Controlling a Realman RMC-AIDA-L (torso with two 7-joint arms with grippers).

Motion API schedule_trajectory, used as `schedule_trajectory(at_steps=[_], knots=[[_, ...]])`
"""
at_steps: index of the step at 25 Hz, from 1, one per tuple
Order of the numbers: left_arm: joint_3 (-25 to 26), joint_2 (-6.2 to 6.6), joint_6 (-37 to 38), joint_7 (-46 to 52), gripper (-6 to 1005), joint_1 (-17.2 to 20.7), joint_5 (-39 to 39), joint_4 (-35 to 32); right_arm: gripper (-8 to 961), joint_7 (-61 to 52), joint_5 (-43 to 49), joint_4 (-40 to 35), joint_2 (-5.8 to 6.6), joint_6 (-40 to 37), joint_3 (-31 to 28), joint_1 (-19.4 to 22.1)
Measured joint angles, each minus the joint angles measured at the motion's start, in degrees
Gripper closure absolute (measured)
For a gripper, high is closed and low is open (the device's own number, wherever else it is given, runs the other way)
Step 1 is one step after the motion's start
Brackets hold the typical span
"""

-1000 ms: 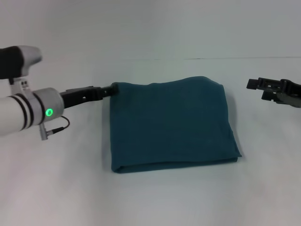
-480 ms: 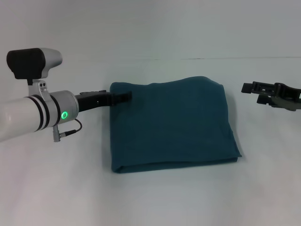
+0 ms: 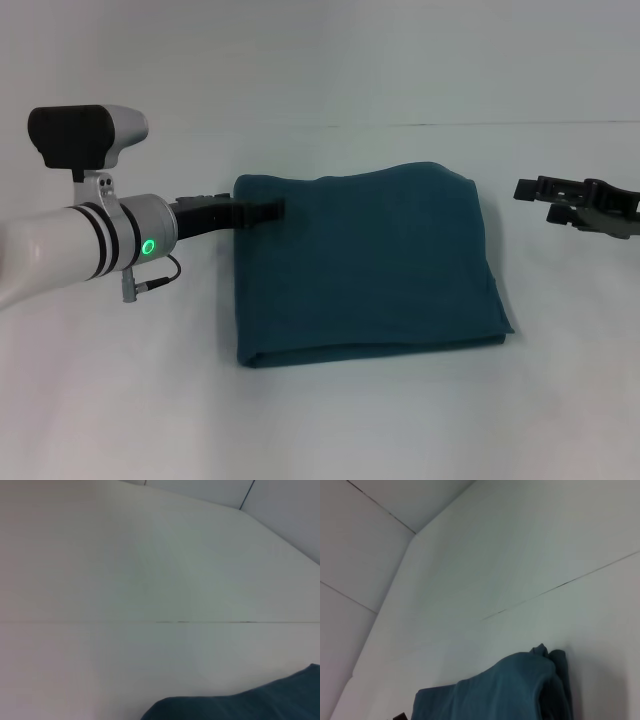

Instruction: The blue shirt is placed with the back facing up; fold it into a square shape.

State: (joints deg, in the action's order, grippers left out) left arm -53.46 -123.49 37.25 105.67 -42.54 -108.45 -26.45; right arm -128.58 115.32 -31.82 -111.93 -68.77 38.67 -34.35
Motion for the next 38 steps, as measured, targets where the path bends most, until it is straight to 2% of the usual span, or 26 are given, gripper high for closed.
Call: schedule_trajectory(at_steps=[19,30,35,38], knots=[[-2.46,-0.44,-2.39,-0.11,62,-0.43,0.08,0.13,38,0.0,-0.01,0.09,-0.36,0.21,-0.01,0.1],[-3.39,-0.44,-2.41,-0.18,155,-0.23,0.11,0.2,38,0.0,-0.01,0.09,-0.73,0.21,0.0,0.21],[-3.5,-0.44,-2.54,-0.2,390,-0.33,0.1,0.11,38,0.0,-0.01,0.09,-0.75,0.24,-0.01,0.24],[-3.49,-0.44,-2.59,-0.2,497,-0.37,0.09,0.04,37,0.0,-0.01,0.09,-0.74,0.44,-0.01,0.25]])
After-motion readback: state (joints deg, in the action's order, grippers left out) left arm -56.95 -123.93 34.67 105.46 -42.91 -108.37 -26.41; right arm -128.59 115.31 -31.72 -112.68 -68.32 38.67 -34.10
